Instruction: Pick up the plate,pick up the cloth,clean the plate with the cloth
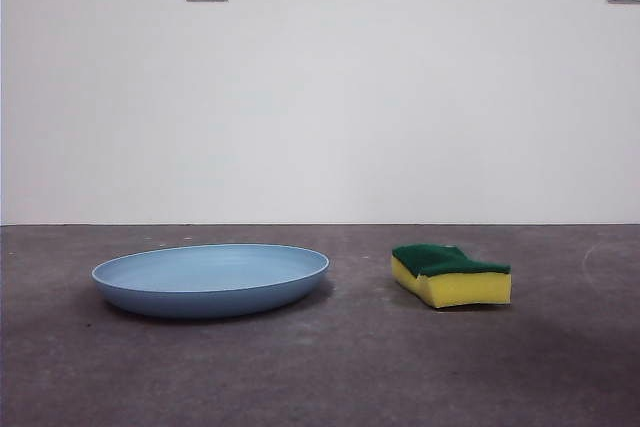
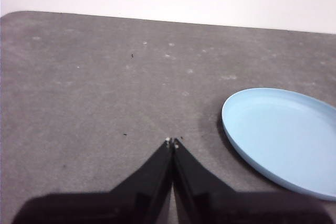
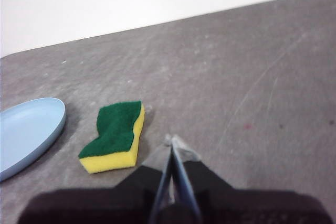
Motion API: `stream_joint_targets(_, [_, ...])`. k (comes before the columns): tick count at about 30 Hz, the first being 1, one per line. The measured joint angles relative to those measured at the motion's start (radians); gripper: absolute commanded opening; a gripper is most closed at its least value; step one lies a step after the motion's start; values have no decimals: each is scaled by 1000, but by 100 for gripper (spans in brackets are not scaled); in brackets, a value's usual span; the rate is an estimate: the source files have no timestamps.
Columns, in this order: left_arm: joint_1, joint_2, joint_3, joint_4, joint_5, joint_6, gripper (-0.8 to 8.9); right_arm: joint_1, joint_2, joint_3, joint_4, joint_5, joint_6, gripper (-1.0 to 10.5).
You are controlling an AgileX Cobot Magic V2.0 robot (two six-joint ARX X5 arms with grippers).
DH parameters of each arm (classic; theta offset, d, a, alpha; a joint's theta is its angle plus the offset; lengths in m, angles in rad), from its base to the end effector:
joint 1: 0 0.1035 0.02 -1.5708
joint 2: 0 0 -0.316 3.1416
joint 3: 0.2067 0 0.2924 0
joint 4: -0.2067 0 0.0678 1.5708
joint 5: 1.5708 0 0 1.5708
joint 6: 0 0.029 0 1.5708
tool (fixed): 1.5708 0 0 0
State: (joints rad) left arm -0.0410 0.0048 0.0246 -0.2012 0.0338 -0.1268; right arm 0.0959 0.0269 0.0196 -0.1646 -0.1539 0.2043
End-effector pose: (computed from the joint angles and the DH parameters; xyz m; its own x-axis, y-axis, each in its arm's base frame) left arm 0.0840 -0.0044 0.1532 0.9808 -0.0741 -0.1803 0.0508 0.9902 -0.1304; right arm 0.0849 0.0126 0.1534 0.9545 0.2458 -0.1690 -0.2053 0.9523 0.2256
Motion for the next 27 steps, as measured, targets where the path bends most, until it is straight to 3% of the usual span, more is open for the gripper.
stream_joint_targets(6, [0,57,79,-54,27,-82,-6,0,124,106,-19,-3,93,-9])
stream_joint_targets(14, [0,286,312,-78,87,-110,-6,0,419,400,-167,-4,104,-2])
stream_joint_targets(20, [0,531,536,-158,174,-107,-5,-1,657,637,-307,-63,41,-2])
stream_joint_targets(27, [0,807,744,-309,303,-14,0,-1,894,852,-449,-109,-63,12])
